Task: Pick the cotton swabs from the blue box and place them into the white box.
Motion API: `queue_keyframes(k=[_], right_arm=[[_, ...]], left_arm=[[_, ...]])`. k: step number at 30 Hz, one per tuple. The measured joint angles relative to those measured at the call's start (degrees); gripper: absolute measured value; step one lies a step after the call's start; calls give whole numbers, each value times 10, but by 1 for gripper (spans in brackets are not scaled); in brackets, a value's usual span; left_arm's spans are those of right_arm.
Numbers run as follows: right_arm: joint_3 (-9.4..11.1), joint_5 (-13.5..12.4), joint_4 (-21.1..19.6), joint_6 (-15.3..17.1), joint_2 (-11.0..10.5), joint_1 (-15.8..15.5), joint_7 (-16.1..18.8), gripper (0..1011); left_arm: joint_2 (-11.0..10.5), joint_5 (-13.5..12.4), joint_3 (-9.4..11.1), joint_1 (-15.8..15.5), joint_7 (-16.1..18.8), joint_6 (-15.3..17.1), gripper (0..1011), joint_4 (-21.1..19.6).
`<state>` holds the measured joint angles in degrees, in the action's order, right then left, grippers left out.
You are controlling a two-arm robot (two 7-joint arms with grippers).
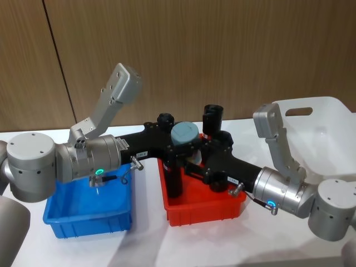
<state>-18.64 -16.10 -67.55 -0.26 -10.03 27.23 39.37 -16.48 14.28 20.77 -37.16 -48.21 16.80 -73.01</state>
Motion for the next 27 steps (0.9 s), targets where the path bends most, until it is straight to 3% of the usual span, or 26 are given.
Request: queue_keyframes(k=[3,11,15,27], right_arm=[[-1,0,2,-2,1,2,-1,673],[-2,-1,6,-5,1,5,-5,668],[-3,-2,7,-7,1,6,-6,668],[-4,-7,10,-8,-1,6,-10,668]], left_arm=[[0,0,0,0,0,0,669,0],[0,0,0,0,-1,0,924,0],[0,0,0,0,-1,0,1003,0],[0,0,0,0,-1,0,1000,0]])
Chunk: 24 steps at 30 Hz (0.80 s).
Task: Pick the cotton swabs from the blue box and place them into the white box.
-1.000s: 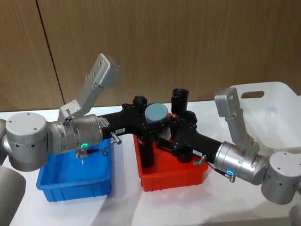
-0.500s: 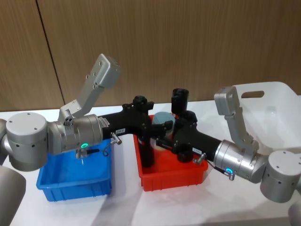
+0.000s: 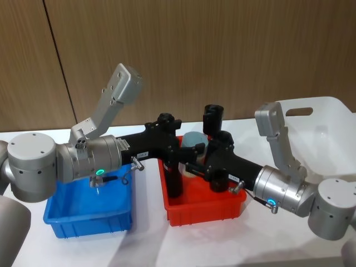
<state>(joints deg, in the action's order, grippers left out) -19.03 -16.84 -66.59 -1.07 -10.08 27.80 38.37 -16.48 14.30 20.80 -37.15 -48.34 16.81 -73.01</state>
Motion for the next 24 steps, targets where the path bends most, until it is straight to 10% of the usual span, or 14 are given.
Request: queue_keyframes(k=[24], right_arm=[[28,-3,47,-11,-16,12,-53,668]], left_arm=[[0,0,0,0,0,0,1000,0]])
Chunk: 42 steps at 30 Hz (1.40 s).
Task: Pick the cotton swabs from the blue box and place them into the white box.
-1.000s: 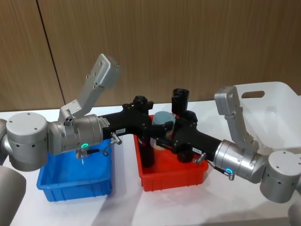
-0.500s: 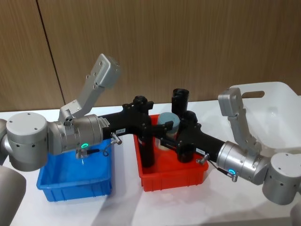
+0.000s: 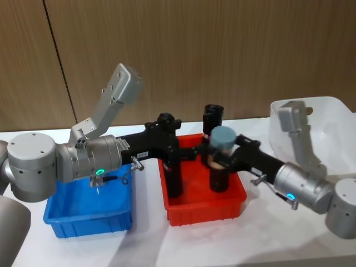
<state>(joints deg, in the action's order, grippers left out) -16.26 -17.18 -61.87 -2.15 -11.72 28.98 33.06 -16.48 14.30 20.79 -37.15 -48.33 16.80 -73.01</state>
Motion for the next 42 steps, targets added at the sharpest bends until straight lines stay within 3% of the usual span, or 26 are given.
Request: queue_keyframes(k=[10,24,42], right_arm=[[29,0,25,-9,-15,14,-35,668],[71,18,54,-16,-36,40,-113,668],[93,54,129,6,-43,89,-189,668]], left_arm=[[0,0,0,0,0,0,1000,0],[0,0,0,0,0,0,1000,0],[0,0,0,0,0,0,1000,0]])
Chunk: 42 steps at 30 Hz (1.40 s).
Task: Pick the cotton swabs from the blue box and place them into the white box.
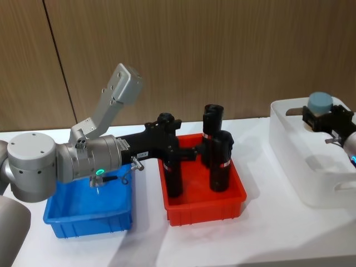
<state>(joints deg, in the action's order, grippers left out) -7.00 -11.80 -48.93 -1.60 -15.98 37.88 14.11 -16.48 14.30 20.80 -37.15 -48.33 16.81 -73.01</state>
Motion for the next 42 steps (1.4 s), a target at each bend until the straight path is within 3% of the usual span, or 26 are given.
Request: queue_keyframes(k=[10,24,42], right_arm=[[4,4,48,4,2,23,-10,668],[8,-1,88,6,4,42,-11,1001],[12,-6,101,0,5,47,-8,1001]], left_arm=[[0,0,0,0,0,0,1000,0],[0,0,0,0,0,0,1000,0],[0,0,0,0,0,0,1000,0]])
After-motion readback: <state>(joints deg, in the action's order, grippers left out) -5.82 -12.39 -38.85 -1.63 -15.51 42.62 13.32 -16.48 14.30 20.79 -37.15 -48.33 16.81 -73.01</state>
